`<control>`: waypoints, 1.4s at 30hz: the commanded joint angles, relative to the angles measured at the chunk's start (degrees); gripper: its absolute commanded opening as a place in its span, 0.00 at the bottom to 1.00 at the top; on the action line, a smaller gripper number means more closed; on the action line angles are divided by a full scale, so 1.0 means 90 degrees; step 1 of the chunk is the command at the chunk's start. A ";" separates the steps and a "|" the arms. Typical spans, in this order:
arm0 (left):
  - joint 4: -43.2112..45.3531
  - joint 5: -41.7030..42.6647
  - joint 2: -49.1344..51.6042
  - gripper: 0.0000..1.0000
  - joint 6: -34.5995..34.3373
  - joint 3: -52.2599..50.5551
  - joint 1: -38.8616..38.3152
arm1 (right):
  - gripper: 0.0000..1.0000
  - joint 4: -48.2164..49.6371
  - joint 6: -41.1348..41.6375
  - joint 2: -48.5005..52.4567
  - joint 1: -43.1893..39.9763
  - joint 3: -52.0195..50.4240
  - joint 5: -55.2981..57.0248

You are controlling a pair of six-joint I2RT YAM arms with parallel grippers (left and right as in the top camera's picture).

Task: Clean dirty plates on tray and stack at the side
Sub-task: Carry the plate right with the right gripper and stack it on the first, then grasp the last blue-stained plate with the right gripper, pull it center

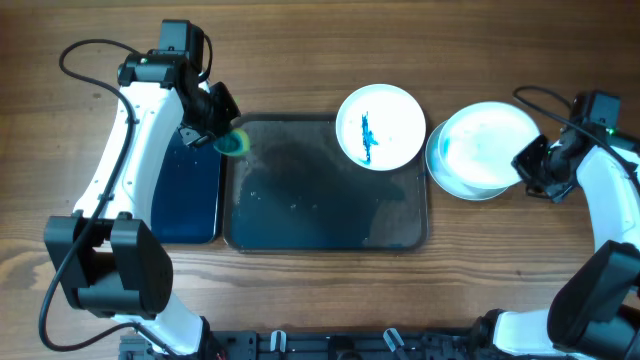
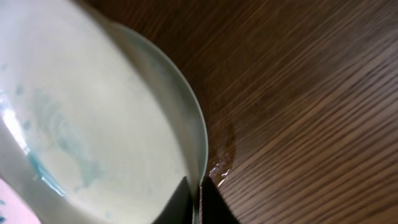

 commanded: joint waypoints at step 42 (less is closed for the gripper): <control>0.0095 -0.0112 -0.0029 0.04 -0.0034 0.0005 0.0005 | 0.21 0.0447 -0.3801 0.3538 0.2834 0.3198 -0.0432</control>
